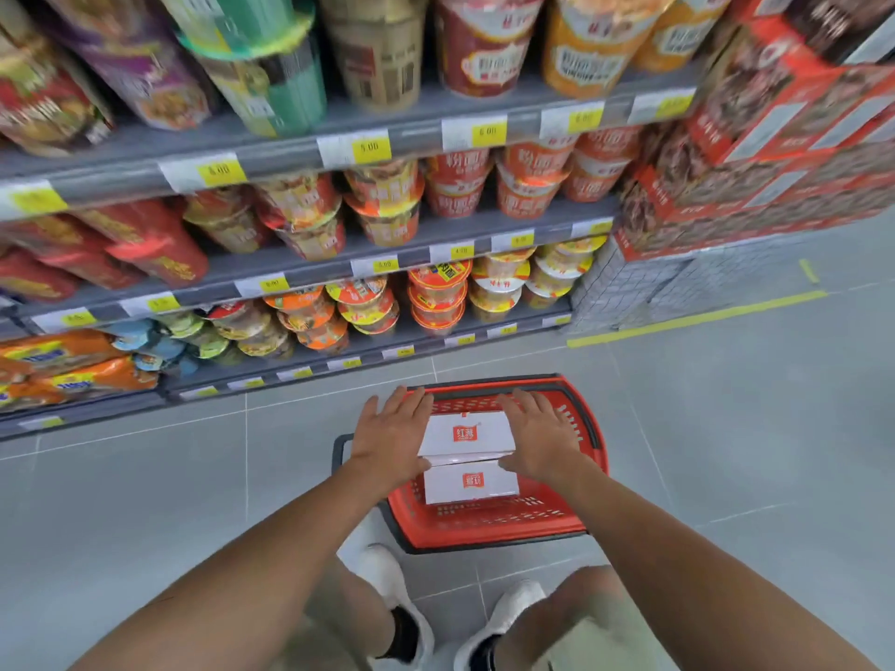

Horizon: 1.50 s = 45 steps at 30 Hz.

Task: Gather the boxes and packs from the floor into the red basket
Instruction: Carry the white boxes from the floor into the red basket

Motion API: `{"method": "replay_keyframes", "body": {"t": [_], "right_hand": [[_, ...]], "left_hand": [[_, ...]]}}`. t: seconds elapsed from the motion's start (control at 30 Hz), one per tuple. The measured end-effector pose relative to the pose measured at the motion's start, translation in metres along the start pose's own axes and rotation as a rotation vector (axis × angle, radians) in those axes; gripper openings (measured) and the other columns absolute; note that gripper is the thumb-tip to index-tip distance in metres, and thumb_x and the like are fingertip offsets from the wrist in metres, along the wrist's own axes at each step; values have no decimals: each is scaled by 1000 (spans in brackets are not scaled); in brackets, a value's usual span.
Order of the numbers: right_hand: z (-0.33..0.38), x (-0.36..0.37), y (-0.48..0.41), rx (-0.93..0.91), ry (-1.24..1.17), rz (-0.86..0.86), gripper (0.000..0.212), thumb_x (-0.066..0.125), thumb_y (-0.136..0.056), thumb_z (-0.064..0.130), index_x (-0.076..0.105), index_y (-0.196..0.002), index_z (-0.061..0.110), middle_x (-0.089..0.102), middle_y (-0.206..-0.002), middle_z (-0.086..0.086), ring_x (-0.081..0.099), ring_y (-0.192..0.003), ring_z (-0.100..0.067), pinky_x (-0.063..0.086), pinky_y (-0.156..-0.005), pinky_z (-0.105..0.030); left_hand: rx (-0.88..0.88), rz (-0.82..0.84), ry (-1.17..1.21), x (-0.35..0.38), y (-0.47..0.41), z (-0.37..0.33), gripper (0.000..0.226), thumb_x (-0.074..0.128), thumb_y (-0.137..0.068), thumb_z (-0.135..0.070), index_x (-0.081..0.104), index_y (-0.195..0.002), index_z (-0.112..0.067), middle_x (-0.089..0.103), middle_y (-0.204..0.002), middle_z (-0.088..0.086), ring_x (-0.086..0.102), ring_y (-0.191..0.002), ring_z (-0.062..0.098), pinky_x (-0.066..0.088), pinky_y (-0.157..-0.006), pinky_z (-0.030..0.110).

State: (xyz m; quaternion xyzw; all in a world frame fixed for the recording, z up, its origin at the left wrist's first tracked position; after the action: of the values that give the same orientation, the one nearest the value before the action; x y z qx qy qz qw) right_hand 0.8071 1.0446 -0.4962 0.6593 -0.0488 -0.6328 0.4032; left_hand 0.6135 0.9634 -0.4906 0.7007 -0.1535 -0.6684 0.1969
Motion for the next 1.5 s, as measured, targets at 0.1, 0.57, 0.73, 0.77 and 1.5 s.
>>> {"method": "replay_keyframes", "body": {"t": [0.1, 0.57, 0.73, 0.77, 1.5], "right_hand": [[12, -46, 42, 3, -48, 10, 112, 78, -82, 57, 9, -165, 26, 7, -173, -4, 4, -160, -30, 20, -126, -58], [62, -216, 149, -95, -97, -98, 139, 53, -50, 102, -12, -160, 46, -5, -173, 8, 3, -160, -29, 22, -119, -69], [111, -237, 149, -297, -62, -139, 135, 52, -55, 104, -6, -162, 45, -2, -173, 11, 5, -159, -25, 30, -116, -68], [121, -240, 150, -341, -54, -133, 134, 53, -56, 103, -4, -162, 45, -2, -173, 11, 5, -159, -24, 31, -116, -68], [458, -133, 313, -1119, 396, 18, 123, 66, -73, 84, 7, -166, 28, 8, -174, 1, 9, -160, -20, 24, -126, -47]], "left_hand": [[14, -7, 13, -48, 32, 0, 110, 66, -85, -65, 2, -163, -23, 2, -172, -1, 0, -158, 23, 8, -126, 55], [-60, -156, 93, -217, 168, 40, 115, 57, -79, -82, -5, -162, -33, -7, -172, -5, -7, -158, 22, 0, -122, 62], [-259, -228, 122, -219, 224, 65, 113, 50, -80, -86, -9, -161, -34, -10, -171, -8, -11, -157, 20, 1, -122, 62], [-309, -243, 138, -215, 238, 68, 113, 48, -80, -86, -11, -160, -35, -12, -171, -8, -11, -157, 19, 1, -122, 61], [-1284, -353, 526, -38, 616, 103, 108, 53, -81, -81, -1, -162, -35, -5, -171, -8, -3, -158, 20, 11, -122, 59]]}}
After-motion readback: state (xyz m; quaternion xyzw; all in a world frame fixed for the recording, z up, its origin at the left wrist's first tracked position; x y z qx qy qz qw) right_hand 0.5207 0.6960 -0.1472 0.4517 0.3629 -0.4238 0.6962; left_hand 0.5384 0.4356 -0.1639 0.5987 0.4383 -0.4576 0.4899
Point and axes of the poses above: each hand's wrist, its own y-axis away from the middle knuckle, its own x-axis out of the palm, z = x × y, the point moved 7 cm from there along -y, towards the middle knuckle
